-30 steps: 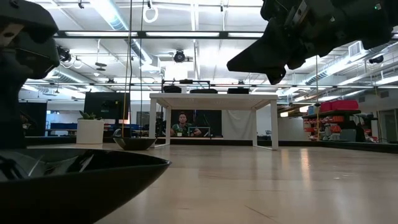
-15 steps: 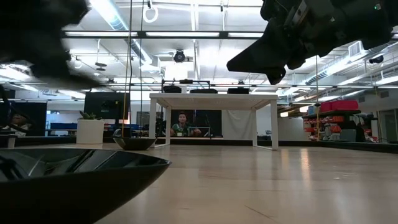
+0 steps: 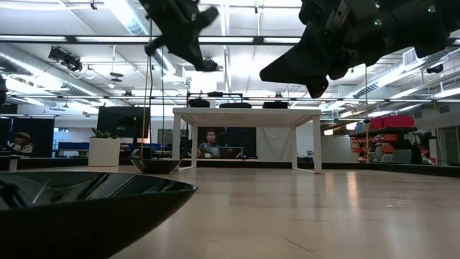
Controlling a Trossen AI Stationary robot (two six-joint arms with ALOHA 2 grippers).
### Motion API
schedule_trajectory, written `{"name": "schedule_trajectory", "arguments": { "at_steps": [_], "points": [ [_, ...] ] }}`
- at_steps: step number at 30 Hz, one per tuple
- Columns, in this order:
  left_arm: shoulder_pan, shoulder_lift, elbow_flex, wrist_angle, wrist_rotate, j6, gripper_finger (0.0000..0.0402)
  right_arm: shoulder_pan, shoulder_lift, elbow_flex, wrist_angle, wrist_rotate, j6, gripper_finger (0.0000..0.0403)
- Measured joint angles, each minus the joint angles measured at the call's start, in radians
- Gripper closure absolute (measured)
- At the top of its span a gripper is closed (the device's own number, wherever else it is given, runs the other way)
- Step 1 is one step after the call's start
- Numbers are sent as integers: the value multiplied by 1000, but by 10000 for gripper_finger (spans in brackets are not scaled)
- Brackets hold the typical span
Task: Pick & Place Mini shaped plates
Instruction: Stack the black drop-shaped plate on top of the other black drop-shaped plate on the shelf, then stack the black leaf-shaped plate on top of the other black leaf-shaped plate on the shelf
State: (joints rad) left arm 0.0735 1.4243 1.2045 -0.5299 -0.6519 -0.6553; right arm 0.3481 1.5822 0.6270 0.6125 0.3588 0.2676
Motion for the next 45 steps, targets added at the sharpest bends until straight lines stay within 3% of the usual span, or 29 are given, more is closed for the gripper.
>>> {"name": "schedule_trajectory", "arguments": {
  "at_steps": [5,10,20,30,34,38,45],
  "points": [
    [205,2,-1,25,110,39,391,0,0,0,2,0,12,401],
    [294,26,-2,39,220,40,391,0,0,0,2,0,12,401],
    [305,68,-1,46,240,73,384,0,0,0,22,-3,20,401],
    [312,58,-1,-1,242,76,295,0,0,0,27,-12,39,401],
    [311,26,-1,-72,263,90,278,0,0,0,27,-12,39,401],
    [309,5,0,-172,261,59,285,0,0,0,27,-11,39,401],
    [305,41,-1,-173,305,57,343,0,0,0,37,-10,35,401]
  ]
}}
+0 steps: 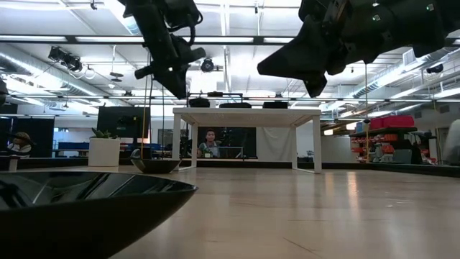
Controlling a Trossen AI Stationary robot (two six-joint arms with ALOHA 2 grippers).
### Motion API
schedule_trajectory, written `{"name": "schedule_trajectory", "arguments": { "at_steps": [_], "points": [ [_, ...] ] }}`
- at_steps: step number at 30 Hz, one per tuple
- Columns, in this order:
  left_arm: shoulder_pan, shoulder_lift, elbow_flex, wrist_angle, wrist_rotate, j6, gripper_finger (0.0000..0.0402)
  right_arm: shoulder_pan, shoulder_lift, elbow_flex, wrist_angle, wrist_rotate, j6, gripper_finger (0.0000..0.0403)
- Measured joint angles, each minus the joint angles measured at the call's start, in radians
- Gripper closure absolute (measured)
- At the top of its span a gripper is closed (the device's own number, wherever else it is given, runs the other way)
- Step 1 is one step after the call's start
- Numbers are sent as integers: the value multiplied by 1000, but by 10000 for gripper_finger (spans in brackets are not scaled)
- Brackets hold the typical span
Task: Pick & Place Mini shaped plates
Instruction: Stack the black leaf-shaped plate on top of the other black leaf-shaped plate on the shelf
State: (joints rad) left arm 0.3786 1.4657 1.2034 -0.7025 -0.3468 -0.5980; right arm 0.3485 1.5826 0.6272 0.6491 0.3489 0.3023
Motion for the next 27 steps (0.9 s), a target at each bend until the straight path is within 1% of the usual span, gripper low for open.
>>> {"name": "schedule_trajectory", "arguments": {
  "at_steps": [6,10,13,16,19,22,25,27],
  "points": [
    [-3,10,0,64,-21,8,386,0,0,0,2,0,0,401],
    [-4,10,0,60,-33,78,396,0,0,0,2,1,0,401],
    [-7,8,0,-28,-33,110,393,0,0,0,0,0,3,401],
    [-37,-2,0,-198,-47,78,384,0,0,0,-11,-1,3,401],
    [-114,0,0,-406,-116,-23,379,0,0,0,-16,-1,4,401],
    [-231,0,0,-583,-193,-177,381,0,0,0,-21,-1,4,401],
    [-362,0,0,-686,-219,-306,386,0,0,0,-21,-1,4,401],
    [-444,-1,-7,-691,-231,-364,389,1,0,0,-21,-1,4,401]
  ]
}}
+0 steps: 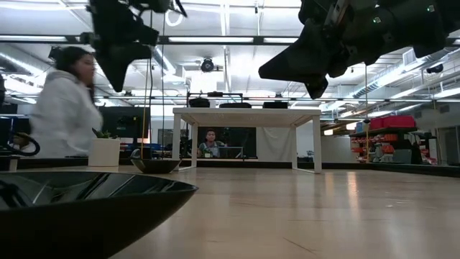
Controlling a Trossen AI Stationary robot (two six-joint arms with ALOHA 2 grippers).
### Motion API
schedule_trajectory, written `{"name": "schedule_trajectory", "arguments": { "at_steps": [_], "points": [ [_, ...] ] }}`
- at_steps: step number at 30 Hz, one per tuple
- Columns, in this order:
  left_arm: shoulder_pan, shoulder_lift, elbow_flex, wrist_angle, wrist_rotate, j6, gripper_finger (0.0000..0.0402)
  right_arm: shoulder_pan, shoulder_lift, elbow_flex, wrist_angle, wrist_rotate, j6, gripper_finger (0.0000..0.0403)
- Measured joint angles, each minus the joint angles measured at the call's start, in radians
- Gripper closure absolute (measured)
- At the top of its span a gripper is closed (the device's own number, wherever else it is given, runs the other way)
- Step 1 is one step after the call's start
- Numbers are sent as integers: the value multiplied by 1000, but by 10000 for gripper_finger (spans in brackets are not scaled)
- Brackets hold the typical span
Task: Pick & Place Mini shaped plates
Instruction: Stack the black leaf-shaped plate on top of the other black leaf-shaped plate on the shelf
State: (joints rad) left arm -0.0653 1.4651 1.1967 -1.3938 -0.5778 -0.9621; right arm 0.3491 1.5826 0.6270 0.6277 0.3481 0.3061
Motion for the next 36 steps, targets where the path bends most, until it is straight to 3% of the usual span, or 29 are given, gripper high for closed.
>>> {"name": "schedule_trajectory", "arguments": {
  "at_steps": [5,10,17,21,24,28,36],
  "points": [
    [-167,-1,-128,88,-33,-122,381,7,0,0,0,0,0,401],
    [-235,-9,-309,313,-20,-271,330,13,0,0,0,0,0,401],
    [-200,-101,-548,681,-72,-389,235,12,0,0,6,2,-5,401],
    [-142,-169,-705,1027,-73,-339,211,12,0,0,14,3,-9,401],
    [-90,-180,-815,1283,-47,-285,213,11,0,0,17,3,-8,401],
    [-44,-176,-906,1460,-43,-275,231,11,0,0,21,3,-8,401],
    [-56,-176,-920,1517,-42,-200,325,10,0,0,23,3,-8,401]
  ]
}}
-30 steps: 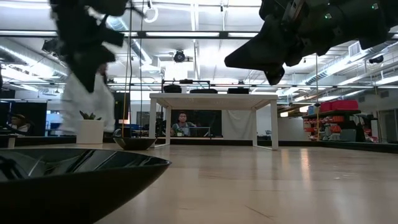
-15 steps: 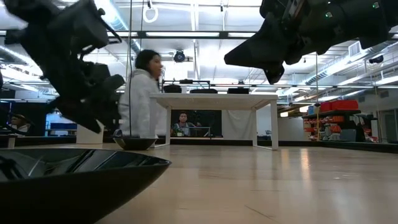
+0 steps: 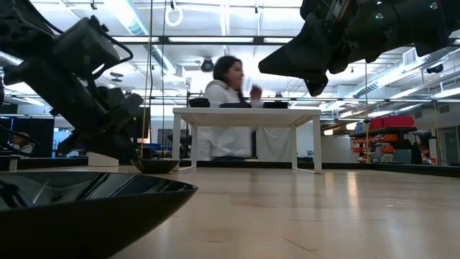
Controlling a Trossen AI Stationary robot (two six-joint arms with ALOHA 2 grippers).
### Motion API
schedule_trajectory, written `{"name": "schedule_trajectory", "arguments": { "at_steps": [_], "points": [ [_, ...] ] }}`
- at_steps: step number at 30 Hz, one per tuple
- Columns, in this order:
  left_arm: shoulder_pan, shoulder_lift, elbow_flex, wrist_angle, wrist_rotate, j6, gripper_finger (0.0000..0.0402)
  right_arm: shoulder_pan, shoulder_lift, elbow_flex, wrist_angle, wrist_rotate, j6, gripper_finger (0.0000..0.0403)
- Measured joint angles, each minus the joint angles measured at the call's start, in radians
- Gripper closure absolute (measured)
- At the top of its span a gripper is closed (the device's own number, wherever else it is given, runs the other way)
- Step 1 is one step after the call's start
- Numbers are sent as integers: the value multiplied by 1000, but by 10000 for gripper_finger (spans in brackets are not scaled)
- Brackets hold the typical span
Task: Pick & Place Mini shaped plates
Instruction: Stack the black leaf-shaped plate on top of the other black leaf-shaped plate on the shelf
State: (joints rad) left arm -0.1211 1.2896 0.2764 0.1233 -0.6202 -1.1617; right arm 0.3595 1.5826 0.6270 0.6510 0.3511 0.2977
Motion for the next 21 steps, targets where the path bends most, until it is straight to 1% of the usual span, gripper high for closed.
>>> {"name": "schedule_trajectory", "arguments": {
  "at_steps": [4,6,11,13,16,19,21],
  "points": [
    [-19,0,0,36,-4,28,381,0,0,0,0,0,0,401],
    [-35,-1,0,59,5,29,395,0,0,0,0,0,0,401],
    [-107,-1,0,105,77,30,395,0,0,0,0,0,0,401],
    [-147,-1,0,130,91,23,397,0,0,0,0,0,0,401],
    [-213,-1,2,188,92,31,397,0,0,0,0,-3,8,401],
    [-272,-1,34,192,72,67,398,0,0,0,0,-3,8,400],
    [-301,-1,66,178,39,91,398,0,0,0,0,-3,12,396]
  ]
}}
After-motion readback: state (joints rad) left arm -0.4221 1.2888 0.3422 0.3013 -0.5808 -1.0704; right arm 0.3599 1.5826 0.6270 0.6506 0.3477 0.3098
